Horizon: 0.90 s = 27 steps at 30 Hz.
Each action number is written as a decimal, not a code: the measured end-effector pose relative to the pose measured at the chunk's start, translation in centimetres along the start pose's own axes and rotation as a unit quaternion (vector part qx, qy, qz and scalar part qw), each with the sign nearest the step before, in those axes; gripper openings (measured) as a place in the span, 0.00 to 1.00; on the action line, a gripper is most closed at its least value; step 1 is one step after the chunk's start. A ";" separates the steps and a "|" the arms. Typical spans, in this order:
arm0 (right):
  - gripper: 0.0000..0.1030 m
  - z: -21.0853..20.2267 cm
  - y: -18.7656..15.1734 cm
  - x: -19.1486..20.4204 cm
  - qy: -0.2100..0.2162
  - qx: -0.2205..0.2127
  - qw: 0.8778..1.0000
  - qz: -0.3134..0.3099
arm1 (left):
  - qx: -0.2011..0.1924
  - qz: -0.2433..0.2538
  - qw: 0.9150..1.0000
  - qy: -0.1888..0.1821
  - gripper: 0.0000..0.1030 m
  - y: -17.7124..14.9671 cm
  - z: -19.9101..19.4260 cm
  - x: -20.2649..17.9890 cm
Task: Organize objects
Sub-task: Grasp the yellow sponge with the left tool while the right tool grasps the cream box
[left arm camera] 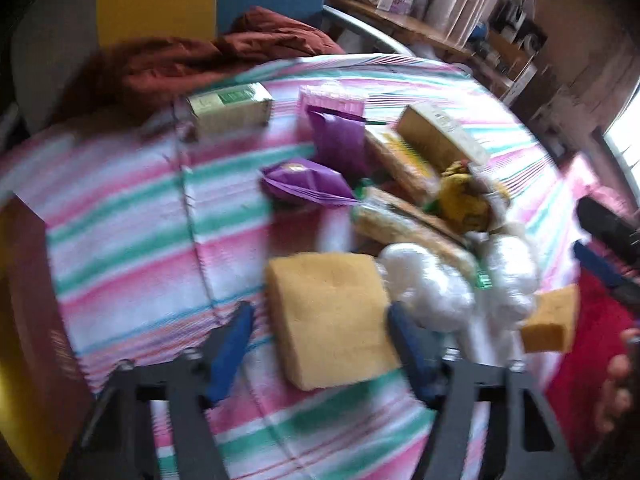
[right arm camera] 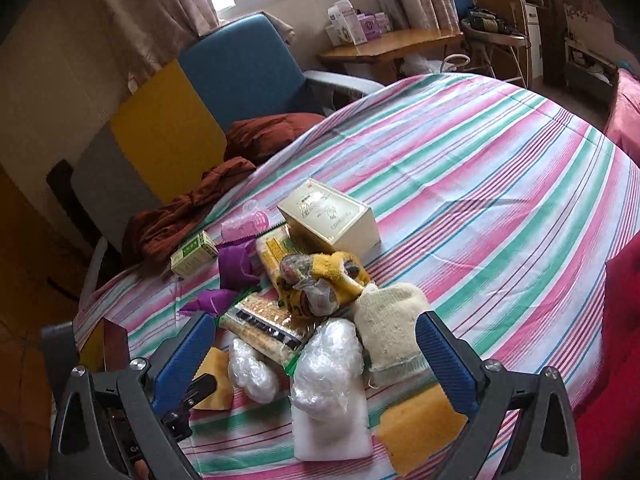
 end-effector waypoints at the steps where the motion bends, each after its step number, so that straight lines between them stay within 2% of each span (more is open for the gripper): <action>1: 1.00 0.1 0.2 0.3 0.001 0.003 1.000 -0.011 | -0.005 0.001 1.000 -0.004 0.54 0.0 -0.3 0.0; 2: 0.99 0.2 0.6 0.7 -0.005 0.003 1.000 -0.029 | -0.011 0.005 1.000 -0.007 0.50 0.1 -0.5 -0.2; 7: 0.93 2.7 4.3 2.4 -0.055 -0.004 0.989 -0.135 | -0.022 0.017 1.000 -0.011 0.49 -0.6 -1.1 -0.1; 9: 0.89 5.6 5.7 2.5 -0.084 0.019 0.981 -0.174 | -0.023 0.012 1.000 -0.017 0.49 -0.7 -1.3 0.0; 13: 0.87 10.3 6.9 1.8 -0.131 0.058 0.965 -0.219 | -0.021 0.013 1.000 -0.011 0.59 -0.3 -1.1 0.3; 15: 0.87 11.9 7.1 1.4 -0.141 0.074 0.961 -0.228 | -0.017 0.005 1.000 -0.006 0.76 -0.2 -0.9 0.7; 17: 0.84 13.2 7.2 0.9 -0.146 0.087 0.959 -0.226 | -0.018 0.003 1.000 0.001 0.78 -0.1 -0.7 1.0; 18: 0.78 13.7 7.1 0.7 -0.146 0.093 0.959 -0.226 | -0.018 0.004 1.000 0.000 0.77 -0.1 -0.6 1.0; 19: 0.68 13.9 7.0 0.5 -0.142 0.099 0.959 -0.226 | -0.016 0.007 1.000 -0.004 0.76 -0.2 -0.4 0.9; 21: 0.57 13.8 6.7 0.4 -0.130 0.099 0.961 -0.221 | -0.016 0.012 0.999 -0.025 0.54 -0.1 -0.1 0.5; 22: 0.50 13.5 6.8 0.3 -0.131 0.093 0.962 -0.220 | -0.017 0.015 0.999 -0.033 0.54 -0.1 -0.1 0.2; 24: 0.50 12.7 7.1 0.4 -0.131 0.077 0.965 -0.213 | -0.028 0.028 0.999 -0.026 0.50 -0.1 -0.5 -0.1; 27: 0.50 10.5 8.4 0.8 -0.124 0.036 0.971 -0.200 | -0.034 0.027 0.998 -0.038 0.48 -0.1 -1.0 -0.2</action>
Point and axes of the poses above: each gripper's, at about its wrist camera, not at the fingertips, and z roughly the way its jaws point, x to its left, y to its top, the point moved 9 cm from there along z, roughly the way its jaws point, and after that the axes turned 5 degrees about z, right-handed, at the moved point
